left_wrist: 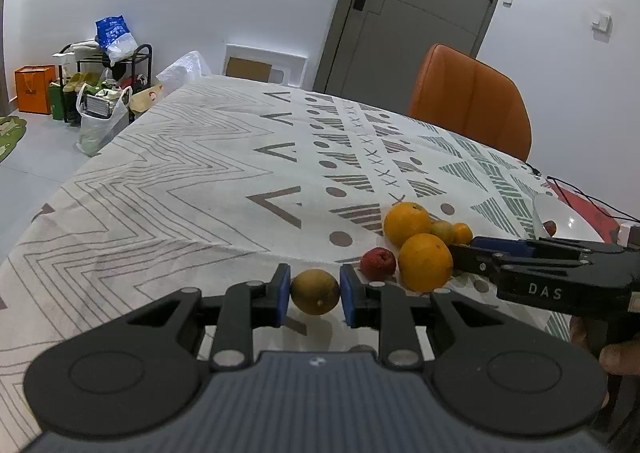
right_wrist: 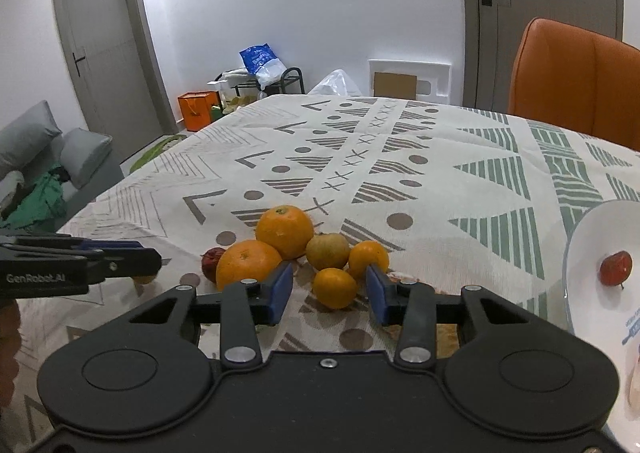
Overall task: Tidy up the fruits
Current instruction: 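Grasp the small yellow-brown fruit with the left tool while the right tool grasps a mandarin, then carry both fruits over the white plate and open the left tool to release its fruit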
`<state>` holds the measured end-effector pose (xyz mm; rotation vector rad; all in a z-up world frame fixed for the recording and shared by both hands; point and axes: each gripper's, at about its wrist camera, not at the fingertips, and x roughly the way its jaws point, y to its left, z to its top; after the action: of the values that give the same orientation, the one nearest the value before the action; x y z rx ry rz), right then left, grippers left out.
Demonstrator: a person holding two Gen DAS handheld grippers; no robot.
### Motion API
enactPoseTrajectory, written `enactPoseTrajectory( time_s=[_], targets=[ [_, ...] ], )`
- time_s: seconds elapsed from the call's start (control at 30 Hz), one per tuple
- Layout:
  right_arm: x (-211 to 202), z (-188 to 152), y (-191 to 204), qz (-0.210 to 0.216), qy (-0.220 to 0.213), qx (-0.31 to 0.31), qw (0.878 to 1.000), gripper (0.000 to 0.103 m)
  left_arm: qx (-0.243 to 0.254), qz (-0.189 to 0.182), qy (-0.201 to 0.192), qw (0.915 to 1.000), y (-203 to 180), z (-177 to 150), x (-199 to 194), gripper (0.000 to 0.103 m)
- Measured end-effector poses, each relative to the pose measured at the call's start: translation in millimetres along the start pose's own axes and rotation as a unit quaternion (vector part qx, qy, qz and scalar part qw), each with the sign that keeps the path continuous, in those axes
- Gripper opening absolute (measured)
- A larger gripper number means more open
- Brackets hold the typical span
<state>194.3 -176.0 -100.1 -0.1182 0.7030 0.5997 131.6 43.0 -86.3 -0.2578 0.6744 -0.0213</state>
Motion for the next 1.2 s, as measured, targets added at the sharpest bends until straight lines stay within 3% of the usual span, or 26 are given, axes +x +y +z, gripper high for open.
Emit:
enactPoseTrajectory(
  time_s=[0.07,0.1,0.47,1.2],
  targets=[
    [6,0,1,0.004,0.013,-0.003,1.000,0.021,-0.002,0.000,0.000,1.0000,0,1,2,0.025],
    [8,0,0,0.009,0.024,0.002,1.000,0.022,-0.003,0.000,-0.001,1.0000,0,2,1,0.025],
    [-29,0,-6,0.006,-0.018,0.020,1.000,0.021,0.022,-0.026,-0.017,0.9993,-26,12,-4,0.025],
    [-101,-26,-69,-0.056,-0.072,0.081,0.993,0.022,0.090,-0.092,-0.020,0.9915,-119,13,3,0.025]
  ],
)
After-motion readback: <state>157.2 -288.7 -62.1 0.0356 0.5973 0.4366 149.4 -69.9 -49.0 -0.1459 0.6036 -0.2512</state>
